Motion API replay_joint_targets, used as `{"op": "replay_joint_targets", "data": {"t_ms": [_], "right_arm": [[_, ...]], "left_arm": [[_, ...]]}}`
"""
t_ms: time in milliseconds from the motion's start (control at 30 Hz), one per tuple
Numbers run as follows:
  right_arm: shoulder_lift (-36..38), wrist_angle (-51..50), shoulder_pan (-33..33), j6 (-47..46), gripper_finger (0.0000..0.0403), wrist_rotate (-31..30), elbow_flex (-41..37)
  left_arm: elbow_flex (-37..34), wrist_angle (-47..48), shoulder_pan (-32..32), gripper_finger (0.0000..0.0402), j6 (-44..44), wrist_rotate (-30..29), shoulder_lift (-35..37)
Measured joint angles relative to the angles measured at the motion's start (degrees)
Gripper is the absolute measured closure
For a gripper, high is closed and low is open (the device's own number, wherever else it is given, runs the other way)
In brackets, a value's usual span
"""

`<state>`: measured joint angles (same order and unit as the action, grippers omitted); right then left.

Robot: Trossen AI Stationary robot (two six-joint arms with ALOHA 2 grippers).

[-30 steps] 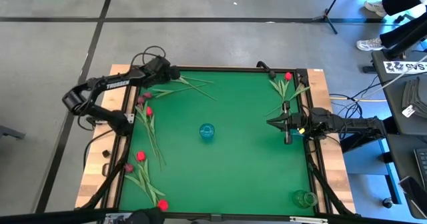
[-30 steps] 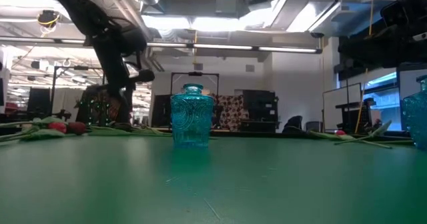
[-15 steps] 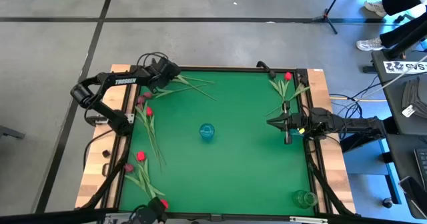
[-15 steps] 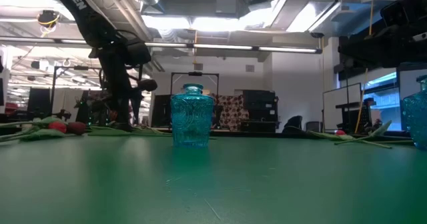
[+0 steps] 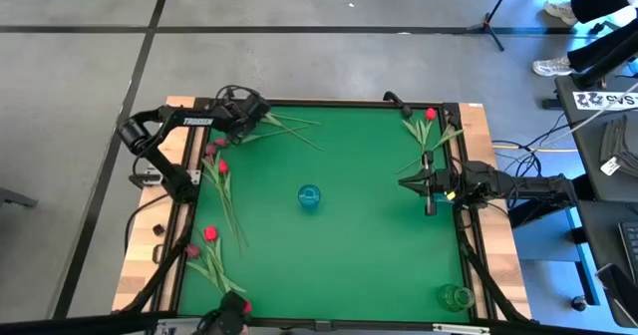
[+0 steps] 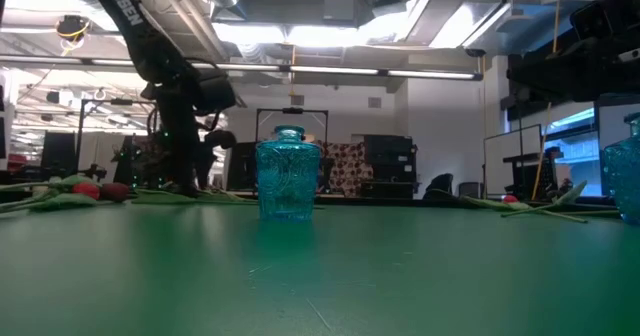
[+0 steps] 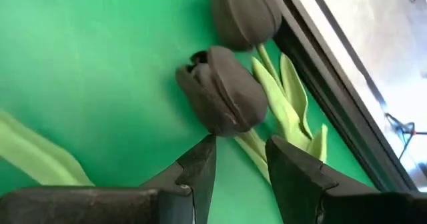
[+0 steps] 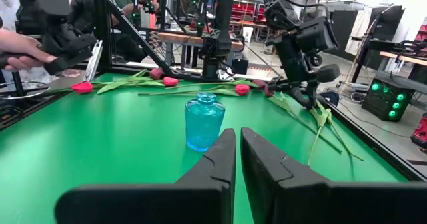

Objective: Sort flowers into vase by color
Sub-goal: Put the black flower into the left blue vase

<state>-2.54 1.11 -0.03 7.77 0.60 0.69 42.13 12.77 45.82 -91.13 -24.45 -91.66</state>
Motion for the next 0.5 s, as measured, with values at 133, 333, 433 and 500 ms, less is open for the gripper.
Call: {"op": "replay_joint_targets", "data": {"t_ms": [133, 333, 433, 500], "right_arm": [[0.0, 0.0, 0.0, 0.0, 0.0377, 0.0, 0.0], [0.0, 0.0, 0.0, 0.0, 0.0377, 0.0, 0.0], [0.0, 0.0, 0.0, 0.0, 0.0377, 0.0, 0.0], [0.0, 0.0, 0.0, 0.0, 0.0377, 0.0, 0.0]], "left_arm": [[0.4, -0.2, 1.6, 0.0273, -0.3, -0.2, 0.0], [2.9, 1.7, 3.3, 0.0273, 0.0, -0.6, 0.0], [4.8, 6.8, 3.7, 0.0273, 1.4, -1.5, -0.8], [5.4, 11.2, 4.1, 0.0273, 1.6, -1.6, -1.3]]}}
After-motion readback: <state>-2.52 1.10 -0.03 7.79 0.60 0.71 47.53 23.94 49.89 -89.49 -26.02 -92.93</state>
